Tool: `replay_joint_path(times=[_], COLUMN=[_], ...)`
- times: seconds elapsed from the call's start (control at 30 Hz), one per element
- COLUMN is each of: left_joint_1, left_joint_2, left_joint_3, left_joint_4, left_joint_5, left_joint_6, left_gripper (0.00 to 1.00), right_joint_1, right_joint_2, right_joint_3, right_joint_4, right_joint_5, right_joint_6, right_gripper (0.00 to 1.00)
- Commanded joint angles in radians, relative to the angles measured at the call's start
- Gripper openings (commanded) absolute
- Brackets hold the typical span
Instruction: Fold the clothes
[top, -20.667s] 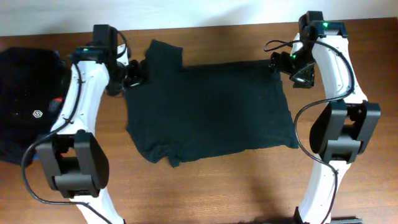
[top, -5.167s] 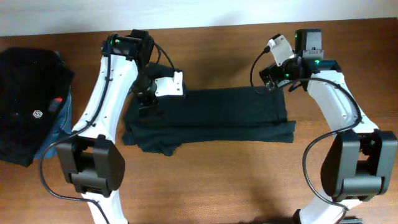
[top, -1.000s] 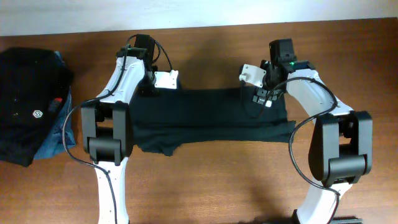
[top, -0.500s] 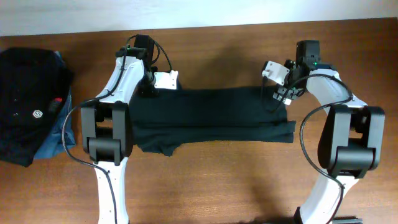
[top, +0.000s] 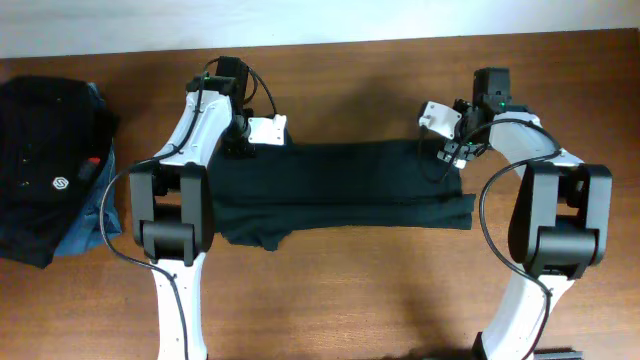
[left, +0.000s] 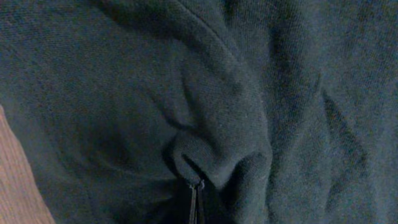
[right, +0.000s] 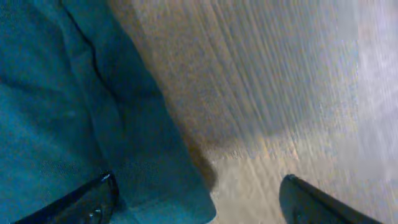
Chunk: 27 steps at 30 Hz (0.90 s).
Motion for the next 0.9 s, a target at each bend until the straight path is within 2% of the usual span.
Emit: replay_joint_path(times=[0.0, 0.07, 0.17, 0.23, 0.3, 0.37, 0.4, 0.7, 0.87], left_joint_1=[-0.003, -0.003, -0.003, -0.003, -0.003, -0.003, -0.003, -0.003, -0.003], left_joint_2=[0.066, 0.066, 0.066, 0.066, 0.066, 0.066, 0.066, 0.065, 0.065], left_joint_3=[-0.031, -0.031, -0.031, -0.031, -0.031, -0.031, -0.031, -0.028, 0.035], left_joint_4=[-0.032, -0.035, -0.040, -0.042, -0.043, -0.042, -0.042, -0.056, -0.123], left_joint_5=[0.030, 0.030, 0.034, 0.034, 0.034, 0.034, 0.034, 0.056, 0.065], left_joint_6=[0.005, 0.005, 0.004, 0.004, 0.004, 0.004, 0.004, -0.011, -0.019], left_gripper=[0.01, 0.01, 0.01, 0.01, 0.01, 0.01, 0.01, 0.01, 0.01], right_joint_1=[0.002, 0.002, 0.002, 0.002, 0.002, 0.003, 0.003, 0.003, 0.003], right_joint_2=[0.047, 0.053, 0.066, 0.079, 0.087, 0.090, 0.090, 0.090, 0.089], right_joint_3=[0.010, 0.010, 0.010, 0.010, 0.010, 0.010, 0.010, 0.017, 0.105], right_joint_4=[0.025, 0.043, 0.062, 0.063, 0.058, 0.039, 0.025, -0.053, -0.173], right_joint_5=[-0.012, -0.013, -0.032, -0.043, -0.046, -0.051, -0.054, -0.053, -0.065], right_joint_6=[-0.004, -0.003, -0.003, -0.003, 0.006, 0.005, 0.005, 0.005, 0.005], right_gripper=[0.86, 0.84, 0.72, 0.57, 0.36, 0.11, 0.04, 0.04, 0.04])
